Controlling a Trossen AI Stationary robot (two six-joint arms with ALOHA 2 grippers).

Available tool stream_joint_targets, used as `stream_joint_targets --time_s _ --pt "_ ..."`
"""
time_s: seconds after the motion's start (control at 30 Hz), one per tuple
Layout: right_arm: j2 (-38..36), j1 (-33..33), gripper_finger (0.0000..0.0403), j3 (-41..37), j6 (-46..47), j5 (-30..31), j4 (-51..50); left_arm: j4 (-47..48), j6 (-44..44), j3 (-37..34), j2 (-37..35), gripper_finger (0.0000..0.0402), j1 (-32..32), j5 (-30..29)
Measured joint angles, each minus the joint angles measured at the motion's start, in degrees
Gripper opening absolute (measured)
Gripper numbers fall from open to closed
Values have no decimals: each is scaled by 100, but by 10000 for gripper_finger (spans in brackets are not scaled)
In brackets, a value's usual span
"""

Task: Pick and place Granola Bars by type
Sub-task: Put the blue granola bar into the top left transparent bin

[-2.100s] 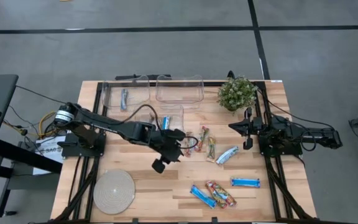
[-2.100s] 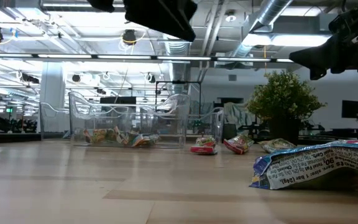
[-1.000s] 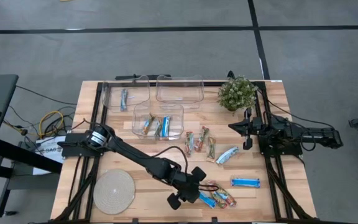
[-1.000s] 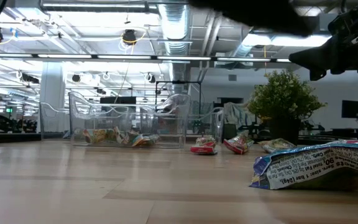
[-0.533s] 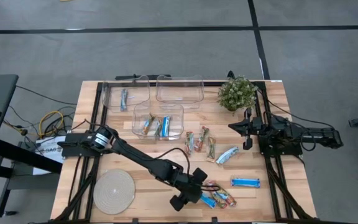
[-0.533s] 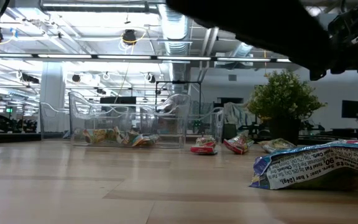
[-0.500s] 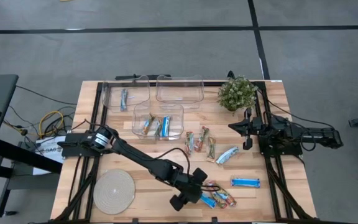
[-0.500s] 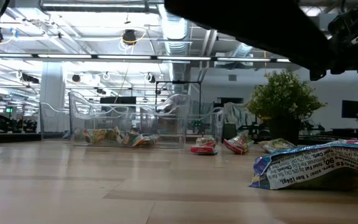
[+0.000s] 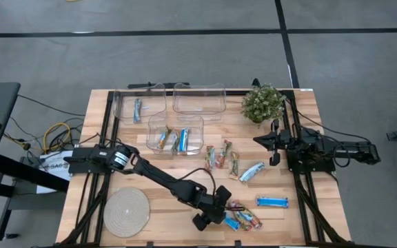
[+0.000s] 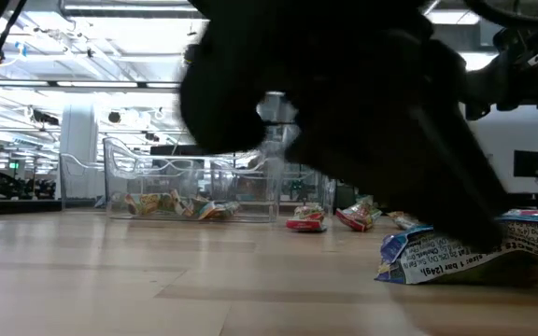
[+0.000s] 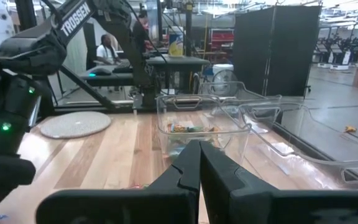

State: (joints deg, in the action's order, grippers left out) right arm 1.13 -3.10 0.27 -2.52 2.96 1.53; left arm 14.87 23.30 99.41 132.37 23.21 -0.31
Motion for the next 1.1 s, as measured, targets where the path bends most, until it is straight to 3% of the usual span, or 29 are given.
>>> stream_joint_targets --time_s 0.2,0.77,1.1 --pt "-2 1 0 0 0 0 20 -9 -29 -11 16 220 -8 263" --pt "0 0 0 0 0 0 14 167 -507 -12 178 217 -13 283" --pt "0 1 0 0 0 0 16 247 -740 23 187 132 -12 414"
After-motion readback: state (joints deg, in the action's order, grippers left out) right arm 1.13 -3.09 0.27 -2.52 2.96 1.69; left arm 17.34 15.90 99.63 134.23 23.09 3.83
